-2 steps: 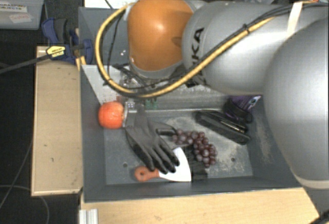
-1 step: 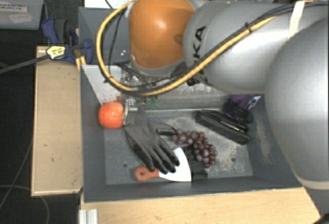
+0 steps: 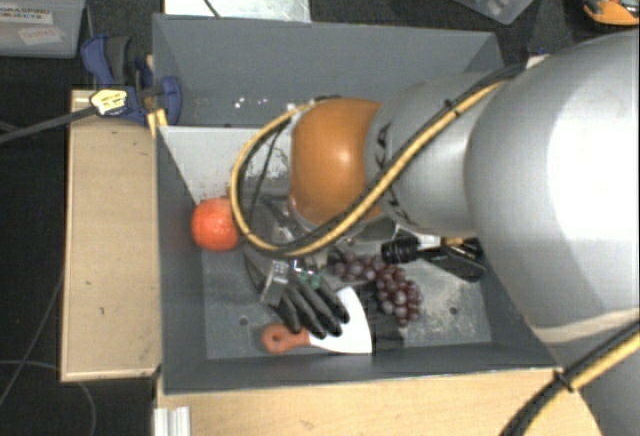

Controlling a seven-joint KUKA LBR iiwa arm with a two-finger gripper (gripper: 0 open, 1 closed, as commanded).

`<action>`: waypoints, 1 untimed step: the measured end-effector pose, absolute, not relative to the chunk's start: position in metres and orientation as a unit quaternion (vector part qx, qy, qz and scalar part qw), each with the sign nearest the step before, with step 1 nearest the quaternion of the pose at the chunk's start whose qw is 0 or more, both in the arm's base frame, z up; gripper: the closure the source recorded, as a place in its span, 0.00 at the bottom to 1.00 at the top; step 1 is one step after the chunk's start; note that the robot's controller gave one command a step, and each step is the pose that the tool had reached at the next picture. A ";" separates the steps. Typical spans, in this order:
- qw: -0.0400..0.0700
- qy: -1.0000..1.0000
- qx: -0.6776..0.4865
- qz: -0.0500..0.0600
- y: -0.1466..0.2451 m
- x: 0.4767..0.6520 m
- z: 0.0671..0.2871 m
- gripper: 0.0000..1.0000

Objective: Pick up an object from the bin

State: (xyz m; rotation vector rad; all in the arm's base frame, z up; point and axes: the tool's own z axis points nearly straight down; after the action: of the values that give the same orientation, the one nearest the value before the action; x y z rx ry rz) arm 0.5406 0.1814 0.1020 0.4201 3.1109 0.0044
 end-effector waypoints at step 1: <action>0.005 0.998 -0.056 0.002 0.188 0.517 0.162 0.00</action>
Offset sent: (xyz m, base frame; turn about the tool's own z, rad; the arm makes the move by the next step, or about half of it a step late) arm -0.0088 -0.0250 -0.0020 0.0988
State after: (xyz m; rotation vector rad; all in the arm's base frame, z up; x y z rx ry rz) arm 0.5165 0.1881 0.1618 -0.1767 3.1257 0.0068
